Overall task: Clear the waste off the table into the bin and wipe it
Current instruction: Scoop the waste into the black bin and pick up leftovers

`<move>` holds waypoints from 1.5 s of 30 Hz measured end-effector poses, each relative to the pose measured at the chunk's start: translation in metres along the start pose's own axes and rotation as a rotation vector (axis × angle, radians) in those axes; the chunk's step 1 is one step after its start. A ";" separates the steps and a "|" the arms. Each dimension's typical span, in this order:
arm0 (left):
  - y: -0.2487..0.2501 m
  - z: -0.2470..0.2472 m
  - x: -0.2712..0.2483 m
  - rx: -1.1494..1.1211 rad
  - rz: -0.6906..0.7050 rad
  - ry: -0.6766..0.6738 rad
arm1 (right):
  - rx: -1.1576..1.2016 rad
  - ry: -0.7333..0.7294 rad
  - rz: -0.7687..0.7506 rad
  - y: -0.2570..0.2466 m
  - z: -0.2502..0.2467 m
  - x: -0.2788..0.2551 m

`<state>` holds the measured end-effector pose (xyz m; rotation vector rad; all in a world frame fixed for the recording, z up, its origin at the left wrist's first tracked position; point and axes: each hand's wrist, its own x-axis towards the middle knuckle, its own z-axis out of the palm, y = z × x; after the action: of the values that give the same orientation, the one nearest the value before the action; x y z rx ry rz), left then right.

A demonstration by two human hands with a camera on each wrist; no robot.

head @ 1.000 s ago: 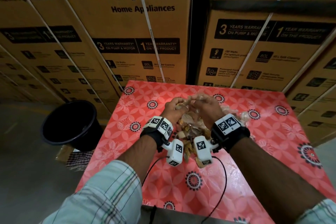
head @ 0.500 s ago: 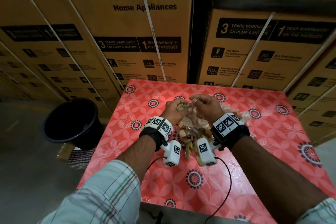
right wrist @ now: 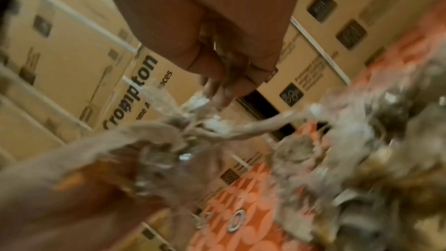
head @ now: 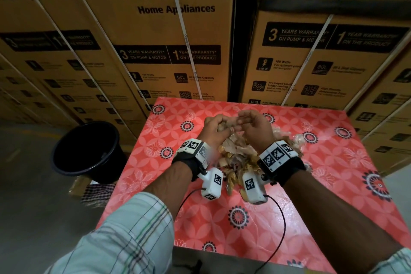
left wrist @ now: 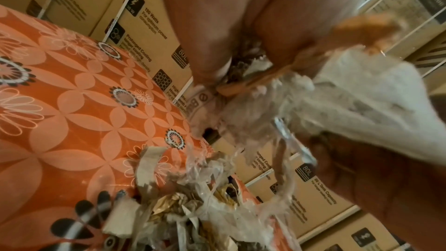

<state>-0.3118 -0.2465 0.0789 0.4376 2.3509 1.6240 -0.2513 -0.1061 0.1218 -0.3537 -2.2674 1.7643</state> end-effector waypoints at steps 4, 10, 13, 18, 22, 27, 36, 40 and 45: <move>0.007 -0.023 -0.004 -0.070 0.010 0.029 | -0.419 -0.053 -0.055 0.012 -0.026 -0.003; 0.013 -0.029 -0.009 -0.184 -0.008 -0.060 | -0.626 -0.442 -0.102 0.026 -0.016 -0.002; 0.021 -0.024 -0.012 -0.262 -0.029 -0.104 | -0.777 -0.450 -0.058 0.033 0.003 0.002; 0.028 -0.026 -0.013 -0.429 -0.101 -0.115 | -0.587 -0.379 0.021 0.038 0.018 -0.002; 0.034 -0.031 -0.014 -0.435 -0.107 -0.123 | -0.484 -0.543 0.075 0.035 0.029 -0.011; 0.042 -0.035 -0.016 -0.424 -0.108 -0.051 | -0.412 -0.431 -0.006 0.043 0.040 -0.015; 0.012 -0.040 -0.005 -0.095 -0.102 0.203 | 0.168 -0.104 0.245 0.030 0.010 0.002; 0.000 -0.019 0.006 -0.091 -0.170 0.307 | 0.439 -0.128 0.287 0.006 0.013 0.007; 0.003 -0.001 0.017 -0.094 -0.221 0.319 | 0.236 -0.176 0.149 -0.002 0.024 0.006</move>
<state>-0.3279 -0.2396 0.0817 -0.1079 2.4205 1.7951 -0.2649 -0.1264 0.1186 -0.3401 -2.1599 2.1926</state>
